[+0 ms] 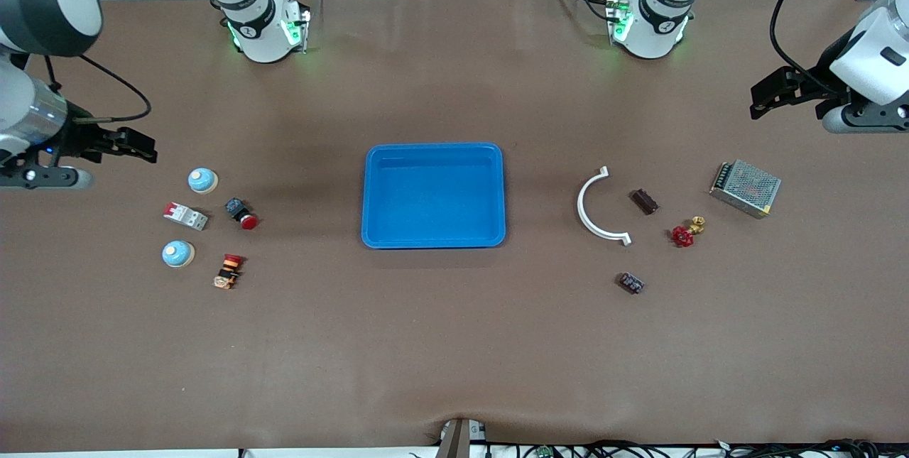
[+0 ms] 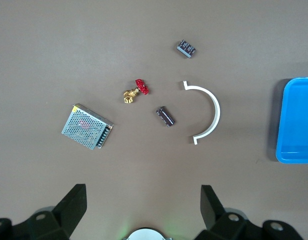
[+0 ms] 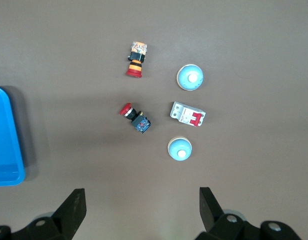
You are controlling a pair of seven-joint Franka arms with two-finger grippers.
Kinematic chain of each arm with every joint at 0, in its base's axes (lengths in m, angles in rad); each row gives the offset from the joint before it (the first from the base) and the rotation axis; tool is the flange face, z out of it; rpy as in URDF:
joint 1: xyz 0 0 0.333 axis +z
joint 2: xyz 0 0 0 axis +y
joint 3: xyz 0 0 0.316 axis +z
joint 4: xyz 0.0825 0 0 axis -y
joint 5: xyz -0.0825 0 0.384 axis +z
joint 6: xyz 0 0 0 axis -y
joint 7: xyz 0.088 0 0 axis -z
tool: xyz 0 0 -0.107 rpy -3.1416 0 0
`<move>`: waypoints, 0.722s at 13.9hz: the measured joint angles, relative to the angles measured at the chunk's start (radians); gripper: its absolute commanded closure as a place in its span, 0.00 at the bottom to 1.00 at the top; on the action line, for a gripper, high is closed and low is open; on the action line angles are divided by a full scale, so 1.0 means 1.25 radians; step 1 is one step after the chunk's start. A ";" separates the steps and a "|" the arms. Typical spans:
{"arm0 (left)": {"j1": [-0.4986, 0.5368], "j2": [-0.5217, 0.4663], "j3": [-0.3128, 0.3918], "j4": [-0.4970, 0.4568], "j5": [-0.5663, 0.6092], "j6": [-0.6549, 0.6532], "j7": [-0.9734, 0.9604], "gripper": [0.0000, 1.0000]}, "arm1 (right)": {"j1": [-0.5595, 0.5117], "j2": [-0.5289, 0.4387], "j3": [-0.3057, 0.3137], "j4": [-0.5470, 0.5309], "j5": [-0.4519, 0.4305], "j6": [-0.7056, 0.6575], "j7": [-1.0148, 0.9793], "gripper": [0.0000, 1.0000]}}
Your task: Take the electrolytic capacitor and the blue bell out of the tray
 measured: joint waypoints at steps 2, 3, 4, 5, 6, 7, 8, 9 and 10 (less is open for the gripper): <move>0.000 0.000 0.000 0.000 0.000 0.000 0.000 0.00 | 0.005 0.000 -0.006 0.037 0.001 -0.030 0.009 0.00; 0.000 0.000 0.000 0.000 0.000 0.000 0.000 0.00 | 0.008 0.000 -0.007 0.052 0.001 -0.040 0.013 0.00; 0.000 0.000 0.000 0.000 0.000 0.000 0.000 0.00 | 0.011 0.000 -0.008 0.064 0.001 -0.047 0.017 0.00; 0.000 0.000 0.001 0.000 0.000 0.000 0.000 0.00 | 0.014 0.000 -0.010 0.073 0.001 -0.051 0.018 0.00; 0.000 0.000 0.001 0.000 0.000 0.000 0.000 0.00 | 0.015 0.000 -0.012 0.082 0.001 -0.053 0.019 0.00; 0.000 0.000 0.002 0.000 0.000 0.000 0.000 0.00 | 0.016 0.000 -0.014 0.090 0.001 -0.055 0.019 0.00; 0.000 0.000 0.002 0.000 0.000 0.000 0.000 0.00 | 0.016 0.000 -0.016 0.103 0.001 -0.059 0.021 0.00; 0.000 0.000 0.003 0.000 0.000 0.000 0.000 0.00 | 0.017 0.000 -0.019 0.117 0.001 -0.067 0.029 0.00; 0.000 0.000 0.003 0.000 0.000 0.000 0.000 0.00 | 0.017 0.000 -0.021 0.135 0.002 -0.077 0.038 0.00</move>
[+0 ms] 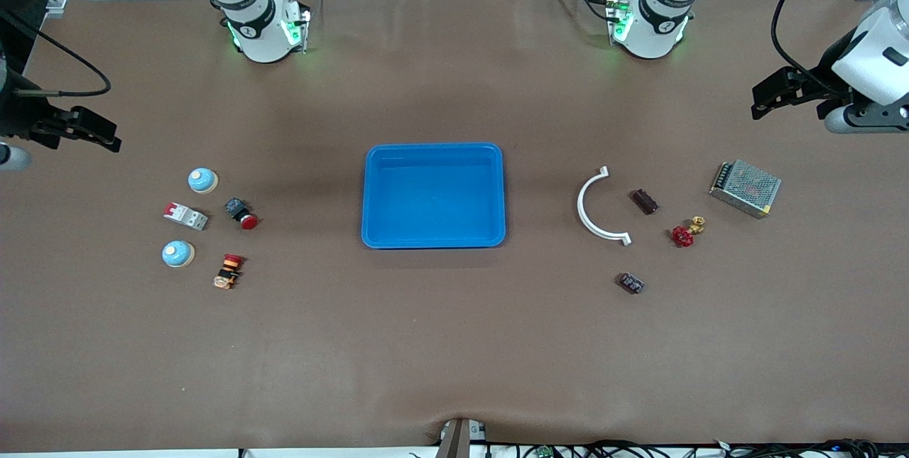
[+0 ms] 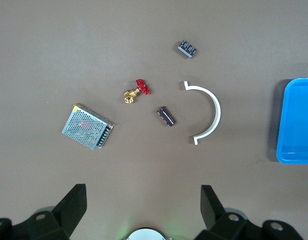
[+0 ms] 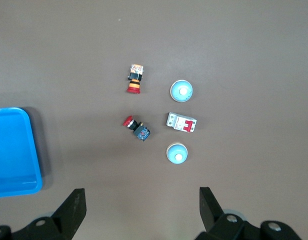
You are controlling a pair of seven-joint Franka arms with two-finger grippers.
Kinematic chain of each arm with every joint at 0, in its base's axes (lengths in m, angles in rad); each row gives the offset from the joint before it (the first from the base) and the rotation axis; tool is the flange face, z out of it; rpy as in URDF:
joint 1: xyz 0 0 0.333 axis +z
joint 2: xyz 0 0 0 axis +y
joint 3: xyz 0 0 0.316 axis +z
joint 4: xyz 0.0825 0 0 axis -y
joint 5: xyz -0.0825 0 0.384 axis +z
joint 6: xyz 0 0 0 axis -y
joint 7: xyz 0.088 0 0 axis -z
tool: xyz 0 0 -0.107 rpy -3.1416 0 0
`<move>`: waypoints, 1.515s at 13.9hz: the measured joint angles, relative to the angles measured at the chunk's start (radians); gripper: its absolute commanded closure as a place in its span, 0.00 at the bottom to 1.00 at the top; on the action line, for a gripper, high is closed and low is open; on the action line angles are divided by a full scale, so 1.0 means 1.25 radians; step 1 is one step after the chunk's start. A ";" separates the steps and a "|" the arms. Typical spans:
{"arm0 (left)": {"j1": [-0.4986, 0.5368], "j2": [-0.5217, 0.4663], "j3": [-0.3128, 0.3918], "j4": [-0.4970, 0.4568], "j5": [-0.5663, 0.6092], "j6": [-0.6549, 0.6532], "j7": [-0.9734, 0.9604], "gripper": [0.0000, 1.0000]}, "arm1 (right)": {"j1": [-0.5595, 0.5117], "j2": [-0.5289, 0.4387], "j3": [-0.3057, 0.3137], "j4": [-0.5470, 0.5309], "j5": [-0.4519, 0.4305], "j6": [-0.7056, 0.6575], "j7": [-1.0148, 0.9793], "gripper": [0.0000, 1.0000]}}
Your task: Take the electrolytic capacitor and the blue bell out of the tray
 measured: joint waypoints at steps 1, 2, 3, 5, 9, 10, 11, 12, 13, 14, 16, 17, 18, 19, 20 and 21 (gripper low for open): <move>0.000 0.000 0.000 0.000 0.000 0.000 0.000 0.00 | 0.000 0.000 -0.001 0.018 0.006 -0.008 0.007 0.00; 0.000 0.000 0.000 0.000 0.000 0.000 0.000 0.00 | 0.001 0.000 -0.001 0.034 0.015 -0.014 0.011 0.00; 0.000 0.000 0.000 0.000 0.000 0.000 0.000 0.00 | 0.001 0.000 -0.001 0.047 0.023 -0.016 0.013 0.00; 0.000 0.000 0.000 0.001 0.000 0.000 0.000 0.00 | 0.001 0.001 -0.001 0.072 0.030 -0.020 0.014 0.00; 0.000 -0.001 0.000 0.001 0.000 0.000 0.000 0.00 | 0.001 0.016 -0.001 0.104 0.032 -0.030 0.015 0.00; 0.000 -0.002 0.000 0.001 0.000 0.000 0.000 0.00 | 0.002 0.020 -0.001 0.106 0.032 -0.030 0.016 0.00; 0.000 -0.003 0.000 0.001 0.000 0.000 0.000 0.00 | 0.002 0.023 -0.001 0.107 0.032 -0.029 0.018 0.00; 0.000 -0.005 -0.001 0.001 0.000 0.000 0.000 0.00 | 0.002 0.027 -0.001 0.108 0.034 -0.029 0.019 0.00; 0.000 -0.007 -0.001 0.000 0.000 0.000 0.000 0.00 | 0.002 0.030 -0.001 0.109 0.038 -0.029 0.019 0.00; 0.000 -0.012 -0.001 -0.007 0.000 0.002 0.000 0.00 | 0.003 0.033 -0.001 0.110 0.041 -0.030 0.019 0.00; 0.000 -0.032 -0.002 -0.035 0.000 0.022 0.000 0.00 | 0.006 0.038 0.000 0.111 0.043 -0.031 0.016 0.00; -0.001 -0.042 -0.003 -0.048 0.000 0.030 0.000 0.00 | 0.010 0.040 0.004 0.111 0.043 -0.033 0.009 0.00; -0.001 -0.049 -0.003 -0.056 0.000 0.034 0.000 0.00 | 0.013 0.042 0.010 0.111 0.043 -0.035 0.004 0.00; -0.001 -0.054 -0.003 -0.059 0.000 0.034 0.000 0.00 | 0.016 0.046 0.015 0.111 0.043 -0.036 0.002 0.00; 0.000 -0.055 -0.002 -0.060 0.000 0.035 0.000 0.00 | 0.018 0.051 0.018 0.111 0.043 -0.036 0.000 0.00; 0.000 -0.056 -0.002 -0.060 0.000 0.037 0.000 0.00 | 0.018 0.057 0.020 0.111 0.043 -0.036 -0.001 0.00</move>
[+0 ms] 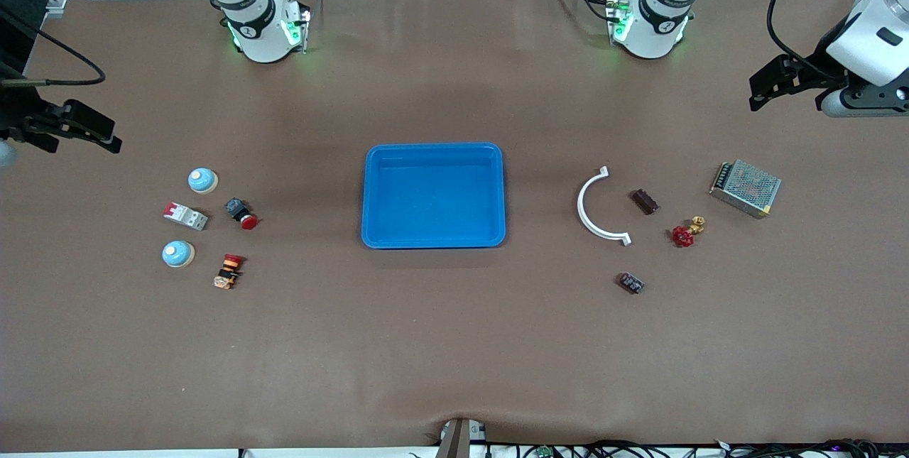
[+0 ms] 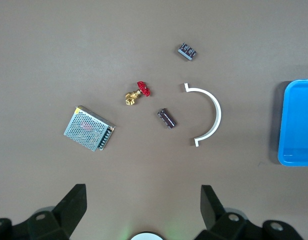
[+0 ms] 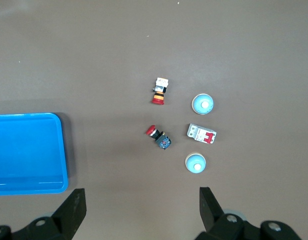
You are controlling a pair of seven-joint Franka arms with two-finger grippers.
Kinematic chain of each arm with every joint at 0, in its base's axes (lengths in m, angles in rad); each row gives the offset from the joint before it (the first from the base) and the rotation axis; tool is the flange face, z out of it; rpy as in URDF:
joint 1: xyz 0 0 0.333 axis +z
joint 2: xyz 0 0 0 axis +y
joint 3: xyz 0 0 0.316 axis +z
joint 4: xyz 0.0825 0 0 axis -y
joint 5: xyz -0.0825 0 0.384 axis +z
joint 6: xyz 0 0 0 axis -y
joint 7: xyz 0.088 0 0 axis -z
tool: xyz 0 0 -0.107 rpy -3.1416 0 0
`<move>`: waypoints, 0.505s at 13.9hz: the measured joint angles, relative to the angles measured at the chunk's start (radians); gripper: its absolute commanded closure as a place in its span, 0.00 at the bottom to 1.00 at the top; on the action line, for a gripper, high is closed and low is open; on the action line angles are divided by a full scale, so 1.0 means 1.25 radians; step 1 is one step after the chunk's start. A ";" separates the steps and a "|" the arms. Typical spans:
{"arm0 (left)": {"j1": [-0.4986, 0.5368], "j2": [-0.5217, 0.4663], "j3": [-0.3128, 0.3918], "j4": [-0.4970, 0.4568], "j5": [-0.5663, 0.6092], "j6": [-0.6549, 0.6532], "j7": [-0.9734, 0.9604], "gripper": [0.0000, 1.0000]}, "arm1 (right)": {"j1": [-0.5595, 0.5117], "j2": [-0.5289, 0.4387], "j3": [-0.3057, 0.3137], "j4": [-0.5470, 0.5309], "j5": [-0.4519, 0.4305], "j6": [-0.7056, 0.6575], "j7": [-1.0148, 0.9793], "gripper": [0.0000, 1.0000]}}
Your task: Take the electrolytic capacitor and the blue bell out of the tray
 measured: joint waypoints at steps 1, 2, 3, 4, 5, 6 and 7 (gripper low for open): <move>0.000 0.000 0.001 0.000 0.000 0.002 0.000 0.00 | 0.000 0.006 0.001 0.000 0.000 0.001 -0.001 0.00; 0.000 0.000 0.003 0.000 0.000 0.003 0.000 0.00 | 0.000 0.011 0.001 0.000 0.000 0.002 -0.002 0.00; 0.000 0.000 0.004 0.002 0.000 0.004 0.000 0.00 | 0.000 0.015 0.001 0.000 0.000 0.003 -0.003 0.00; 0.000 0.000 0.004 0.003 0.000 0.005 0.000 0.00 | 0.000 0.018 0.001 0.000 0.000 0.003 -0.003 0.00; 0.000 0.000 0.004 0.005 0.000 0.006 0.000 0.00 | 0.000 0.020 0.001 0.000 0.000 0.004 -0.003 0.00; 0.000 0.000 0.004 0.007 0.000 0.007 0.000 0.00 | 0.000 0.020 0.001 0.000 0.000 0.004 -0.004 0.00; 0.000 0.000 0.004 0.011 0.000 0.008 0.001 0.00 | 0.000 0.020 0.001 0.000 0.000 0.004 -0.004 0.00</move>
